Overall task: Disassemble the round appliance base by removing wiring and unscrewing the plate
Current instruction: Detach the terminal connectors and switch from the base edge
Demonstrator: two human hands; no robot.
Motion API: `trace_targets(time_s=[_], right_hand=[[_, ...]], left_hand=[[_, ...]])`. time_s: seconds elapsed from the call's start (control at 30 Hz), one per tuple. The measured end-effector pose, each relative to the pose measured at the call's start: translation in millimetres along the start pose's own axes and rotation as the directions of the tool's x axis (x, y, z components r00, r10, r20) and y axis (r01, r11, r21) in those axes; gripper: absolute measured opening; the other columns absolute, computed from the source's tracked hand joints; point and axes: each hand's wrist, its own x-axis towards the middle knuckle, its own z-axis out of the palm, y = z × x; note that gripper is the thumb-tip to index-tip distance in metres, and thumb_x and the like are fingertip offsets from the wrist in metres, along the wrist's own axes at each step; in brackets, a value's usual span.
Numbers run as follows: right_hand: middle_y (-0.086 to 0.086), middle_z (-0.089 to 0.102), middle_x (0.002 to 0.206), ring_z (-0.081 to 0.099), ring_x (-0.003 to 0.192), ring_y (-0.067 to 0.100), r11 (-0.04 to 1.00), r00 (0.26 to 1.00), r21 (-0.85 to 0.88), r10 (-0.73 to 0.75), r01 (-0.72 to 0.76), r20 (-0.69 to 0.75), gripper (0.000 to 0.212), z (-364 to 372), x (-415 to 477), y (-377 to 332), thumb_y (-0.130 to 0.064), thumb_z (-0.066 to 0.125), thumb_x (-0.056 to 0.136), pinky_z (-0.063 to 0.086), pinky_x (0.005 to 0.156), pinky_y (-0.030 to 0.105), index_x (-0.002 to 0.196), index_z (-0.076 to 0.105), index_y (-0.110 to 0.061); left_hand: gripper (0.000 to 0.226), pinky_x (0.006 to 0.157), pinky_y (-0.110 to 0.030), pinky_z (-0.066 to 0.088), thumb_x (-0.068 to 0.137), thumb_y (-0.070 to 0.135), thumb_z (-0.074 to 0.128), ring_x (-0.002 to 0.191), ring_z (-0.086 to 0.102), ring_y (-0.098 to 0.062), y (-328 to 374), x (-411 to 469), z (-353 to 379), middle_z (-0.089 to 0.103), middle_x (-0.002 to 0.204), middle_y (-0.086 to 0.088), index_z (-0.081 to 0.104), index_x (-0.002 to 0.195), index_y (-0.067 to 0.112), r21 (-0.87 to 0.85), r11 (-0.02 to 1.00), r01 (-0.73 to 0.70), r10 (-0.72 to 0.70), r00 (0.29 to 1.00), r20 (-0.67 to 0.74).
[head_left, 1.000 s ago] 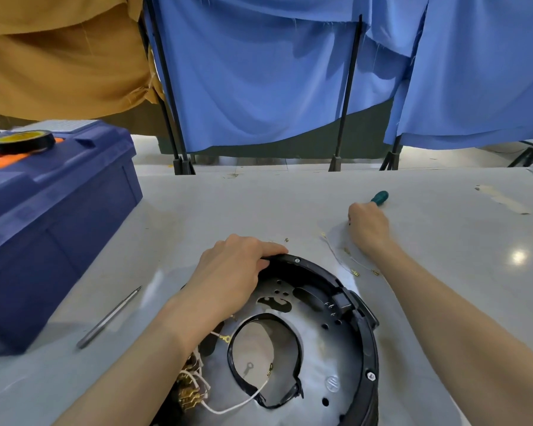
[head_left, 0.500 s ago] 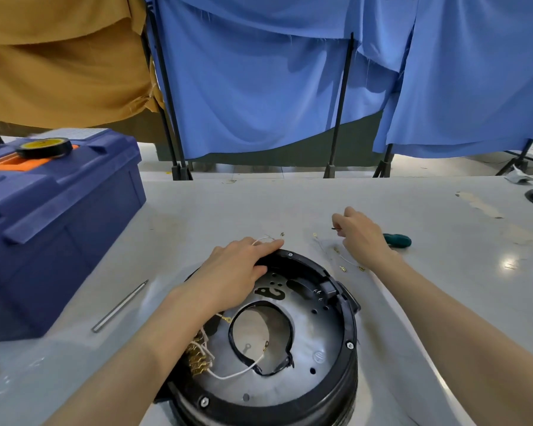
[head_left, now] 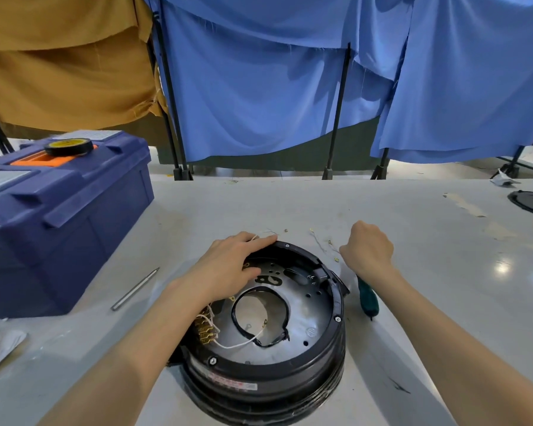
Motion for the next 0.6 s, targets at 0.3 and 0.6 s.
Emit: trace_targets(time_s=[0.3,0.6], right_hand=[[0.004,0.046,0.070,0.045,0.071,0.027,0.997,0.999,-0.071,0.028,-0.029,-0.021,0.040,6.7,-24.3,11.5,-0.021,0.050,0.097,0.027,0.053,0.028,0.064,0.031,-0.012],[0.010,0.072,0.073,0.067,0.069,0.016,0.618,0.962,0.786,-0.237,0.040,0.137,0.022,-10.5,-59.6,-20.7,-0.011,0.055,0.090,0.052,0.066,0.031,0.080,0.074,-0.014]], left_hand=[[0.057,0.117,-0.041,0.017,0.095,0.037,0.053,0.145,0.018,-0.026,2.6,-6.8,-1.1,0.028,0.154,-0.001,0.025,0.144,0.050,0.010,1.000,-0.019,0.019,1.000,-0.002],[0.068,0.113,-0.040,0.005,0.084,0.057,0.057,0.147,0.011,-0.011,62.5,-10.0,5.6,0.032,0.152,0.012,0.033,0.143,0.033,0.375,0.862,-0.340,0.405,0.908,-0.106]])
